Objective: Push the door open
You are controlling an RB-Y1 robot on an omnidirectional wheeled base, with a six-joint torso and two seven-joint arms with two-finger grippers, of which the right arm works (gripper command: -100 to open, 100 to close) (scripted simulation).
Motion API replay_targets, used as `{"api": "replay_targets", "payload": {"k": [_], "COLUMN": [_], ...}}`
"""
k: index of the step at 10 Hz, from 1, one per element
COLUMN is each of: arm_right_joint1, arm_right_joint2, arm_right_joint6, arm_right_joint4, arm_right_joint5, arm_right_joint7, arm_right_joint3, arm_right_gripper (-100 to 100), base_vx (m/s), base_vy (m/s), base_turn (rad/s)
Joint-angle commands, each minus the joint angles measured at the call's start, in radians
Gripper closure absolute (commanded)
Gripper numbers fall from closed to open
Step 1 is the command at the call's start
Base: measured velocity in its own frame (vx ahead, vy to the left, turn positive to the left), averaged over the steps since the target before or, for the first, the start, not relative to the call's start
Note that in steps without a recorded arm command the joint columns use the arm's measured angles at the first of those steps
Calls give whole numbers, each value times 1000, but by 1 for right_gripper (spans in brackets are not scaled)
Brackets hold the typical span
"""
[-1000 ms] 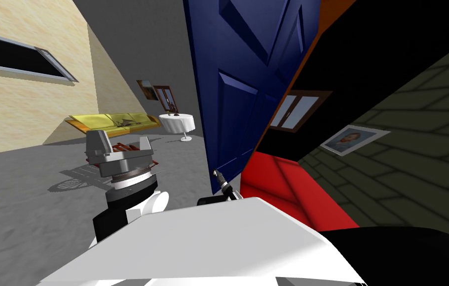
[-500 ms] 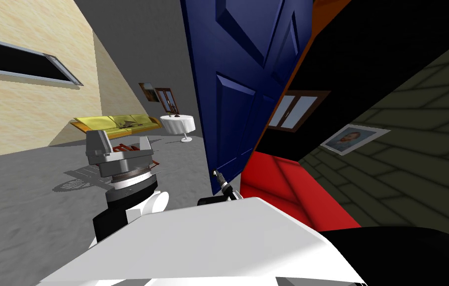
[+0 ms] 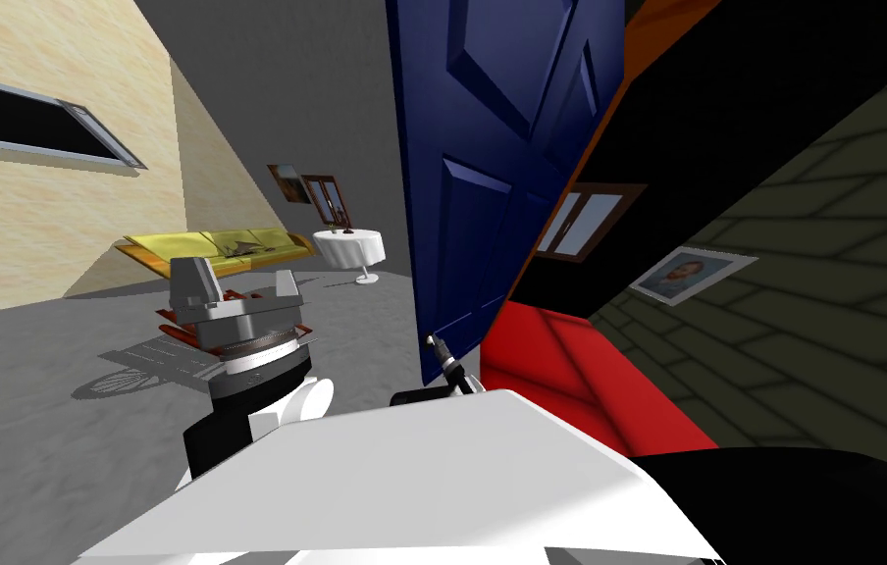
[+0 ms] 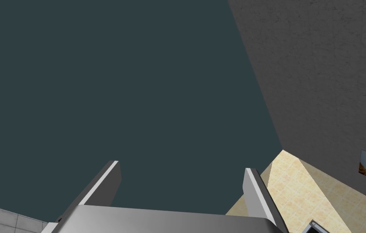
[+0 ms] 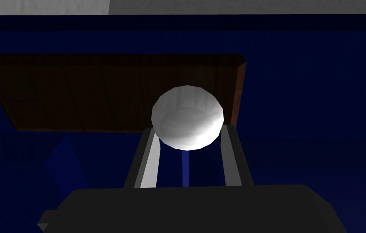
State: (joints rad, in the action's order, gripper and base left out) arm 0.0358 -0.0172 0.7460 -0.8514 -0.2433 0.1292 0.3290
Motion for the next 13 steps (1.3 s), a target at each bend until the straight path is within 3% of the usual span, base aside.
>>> {"api": "replay_targets", "payload": {"k": [1,4,7,8,9,10,11,13], "arm_right_joint1": [-9,-19,-26,-23,-30,-32,1,14], "arm_right_joint2": [-9,4,37,23,3,0,-14,-10], "arm_right_joint6": [6,2,0,-1,-1,-1,-6,-6], "arm_right_joint4": [10,15,19,15,18,20,-8,-17], "arm_right_joint5": [16,43,64,61,74,77,56,47], "arm_right_joint7": [-4,-15,-24,-22,-30,-32,-30,-31], "arm_right_joint3": [-26,-65,-96,-95,-118,-123,-82,-66], "arm_right_gripper": [100,100,100,100,100,100,-100,-100], "base_vx": [120,152,117,62,108,142,-94,-169], "base_vy": [189,190,147,54,85,144,8,-113], "base_turn": [-35,-93,-60,-39,-72,-63,-254,-106]}}
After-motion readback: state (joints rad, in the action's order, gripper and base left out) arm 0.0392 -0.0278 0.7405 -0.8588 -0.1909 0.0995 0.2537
